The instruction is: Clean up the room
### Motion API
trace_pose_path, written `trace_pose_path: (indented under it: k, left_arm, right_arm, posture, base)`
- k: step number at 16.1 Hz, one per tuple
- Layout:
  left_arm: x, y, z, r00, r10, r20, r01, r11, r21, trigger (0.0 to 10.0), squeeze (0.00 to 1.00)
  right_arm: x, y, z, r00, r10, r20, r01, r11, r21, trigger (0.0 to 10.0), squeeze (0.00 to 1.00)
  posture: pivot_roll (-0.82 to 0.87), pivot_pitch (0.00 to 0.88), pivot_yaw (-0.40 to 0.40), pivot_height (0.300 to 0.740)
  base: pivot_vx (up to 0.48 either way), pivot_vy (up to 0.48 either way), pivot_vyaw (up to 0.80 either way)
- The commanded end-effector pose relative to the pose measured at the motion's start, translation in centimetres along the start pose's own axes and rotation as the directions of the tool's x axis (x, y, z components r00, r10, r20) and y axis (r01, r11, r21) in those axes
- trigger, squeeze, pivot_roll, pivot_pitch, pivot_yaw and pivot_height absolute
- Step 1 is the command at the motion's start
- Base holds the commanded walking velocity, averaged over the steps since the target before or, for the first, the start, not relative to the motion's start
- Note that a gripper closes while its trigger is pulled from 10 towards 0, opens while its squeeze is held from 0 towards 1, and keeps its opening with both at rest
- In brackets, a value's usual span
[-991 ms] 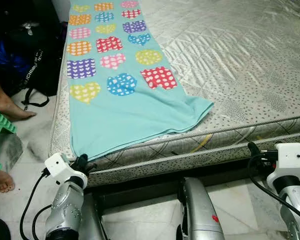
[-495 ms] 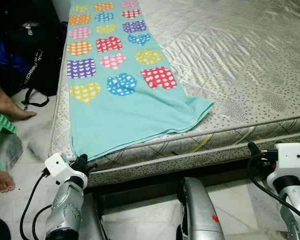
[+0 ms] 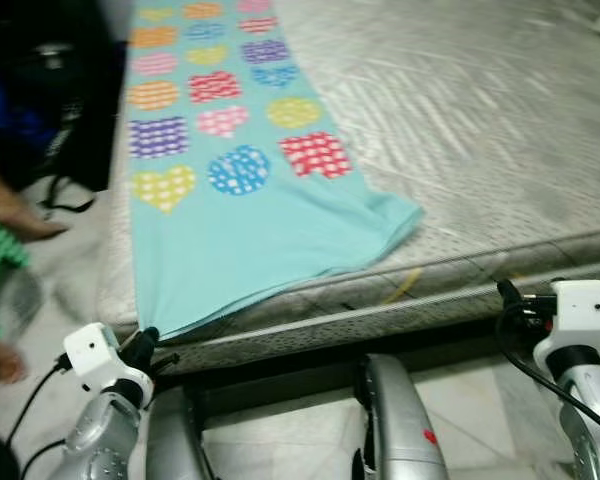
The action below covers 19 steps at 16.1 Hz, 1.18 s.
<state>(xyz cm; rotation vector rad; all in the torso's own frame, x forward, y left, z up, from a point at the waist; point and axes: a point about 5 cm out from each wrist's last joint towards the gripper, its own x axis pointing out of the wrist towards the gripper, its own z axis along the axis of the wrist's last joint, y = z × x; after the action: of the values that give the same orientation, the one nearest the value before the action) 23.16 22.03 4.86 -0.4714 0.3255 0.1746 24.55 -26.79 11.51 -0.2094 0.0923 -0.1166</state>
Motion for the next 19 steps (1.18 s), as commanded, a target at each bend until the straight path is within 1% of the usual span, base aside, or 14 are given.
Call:
trace_pose_path:
  k: [1,2,3,4,6,8,10,12,13,14,15,17,18,19]
  left_arm:
    - [-0.1,-0.6,-0.3,0.999,-0.042,-0.034,0.042,0.999,0.026,0.0,0.00]
    - [-0.1,-0.8,-0.3,0.998,-0.045,-0.035,0.047,0.998,0.034,0.0,0.00]
    - [-0.6,-0.8,-0.1,0.999,-0.037,-0.037,0.038,0.999,0.035,0.0,0.00]
    - [-1.2,-0.6,0.4,0.999,-0.022,-0.031,0.023,0.999,0.037,0.0,0.00]
    - [-1.4,0.0,0.9,1.000,-0.006,-0.021,0.007,0.999,0.036,0.0,0.00]
    - [-2.2,0.6,1.2,1.000,-0.004,-0.027,0.005,0.999,0.044,0.0,0.00]
    - [-3.2,1.0,1.1,0.999,-0.002,-0.038,0.004,0.998,0.060,0.0,0.00]
    - [-4.9,1.5,1.0,0.998,0.011,-0.063,-0.005,0.995,0.100,0.0,0.00]
    - [-5.3,1.7,1.0,0.997,0.016,-0.070,-0.008,0.994,0.111,0.0,0.00]
    - [-6.2,2.2,0.9,0.996,0.038,-0.082,-0.027,0.992,0.127,0.0,0.00]
    - [-7.3,2.6,0.2,0.990,0.036,-0.139,-0.015,0.989,0.149,0.0,0.00]
    - [-7.8,2.9,-0.3,0.980,0.009,-0.199,0.020,0.989,0.146,0.0,0.00]
    - [-8.1,2.9,-0.6,0.966,-0.041,-0.255,0.077,0.988,0.132,0.0,0.00]
    - [-8.2,2.9,-0.5,0.961,-0.062,-0.270,0.103,0.985,0.141,0.0,0.00]
  right_arm:
    - [0.0,-0.1,-0.1,1.000,0.000,0.000,0.000,1.000,-0.007,10.0,0.00]
    - [0.0,-0.2,-0.1,1.000,0.000,-0.001,0.000,1.000,-0.009,10.0,0.00]
    - [0.0,-0.2,-0.1,1.000,-0.002,-0.002,0.002,1.000,-0.010,10.0,0.00]
    - [0.1,-0.3,-0.2,1.000,-0.003,-0.002,0.003,1.000,-0.009,10.0,0.00]
    - [0.1,-0.1,-0.2,1.000,0.001,-0.003,-0.001,1.000,-0.008,10.0,0.00]
    - [0.3,0.0,-0.2,1.000,0.007,-0.001,-0.007,1.000,-0.008,10.0,0.00]
    - [0.4,0.0,-0.1,1.000,0.009,0.000,-0.009,1.000,-0.008,10.0,0.00]
    - [0.5,-0.1,-0.2,1.000,0.010,0.001,-0.010,1.000,-0.010,10.0,0.00]
    - [0.5,-0.1,-0.2,1.000,0.011,0.001,-0.011,1.000,-0.010,10.0,0.00]
    - [0.6,-0.1,-0.2,1.000,0.013,0.001,-0.013,1.000,-0.011,10.0,0.00]
    - [0.7,0.1,-0.2,1.000,0.020,-0.001,-0.020,1.000,-0.010,10.0,0.00]
    - [0.7,0.3,-0.2,1.000,0.026,-0.002,-0.026,1.000,-0.008,10.0,0.00]
    - [0.8,0.3,-0.2,1.000,0.029,-0.002,-0.029,1.000,-0.009,10.0,0.00]
    - [0.8,0.3,-0.2,1.000,0.030,-0.001,-0.030,1.000,-0.009,10.0,0.00]
  posture:
    - [-0.18,0.076,0.036,0.490]
    - [-0.17,0.076,0.035,0.490]
    - [-0.17,0.076,0.035,0.490]
    - [-0.17,0.075,0.034,0.490]
    - [-0.16,0.074,0.029,0.490]
    - [-0.16,0.074,0.026,0.490]
    - [-0.15,0.075,0.024,0.490]
    - [-0.14,0.077,0.024,0.490]
    - [-0.14,0.078,0.025,0.490]
    - [-0.13,0.079,0.024,0.490]
    - [-0.13,0.079,0.024,0.490]
    - [-0.13,0.079,0.024,0.490]
    - [-0.13,0.079,0.021,0.490]
    - [-0.13,0.079,0.021,0.490]
  base:
    - [0.000,0.000,0.00]
    - [0.000,0.000,0.00]
    - [0.000,0.000,0.00]
    - [0.000,0.000,0.00]
    - [0.000,0.000,0.00]
    - [0.000,0.000,0.00]
    - [0.000,0.000,0.00]
    - [0.000,0.000,0.00]
    - [0.000,0.000,0.00]
    - [0.000,0.000,0.00]
    - [0.000,0.000,0.00]
    - [0.000,0.000,0.00]
    - [0.000,0.000,0.00]
    - [0.000,0.000,0.00]
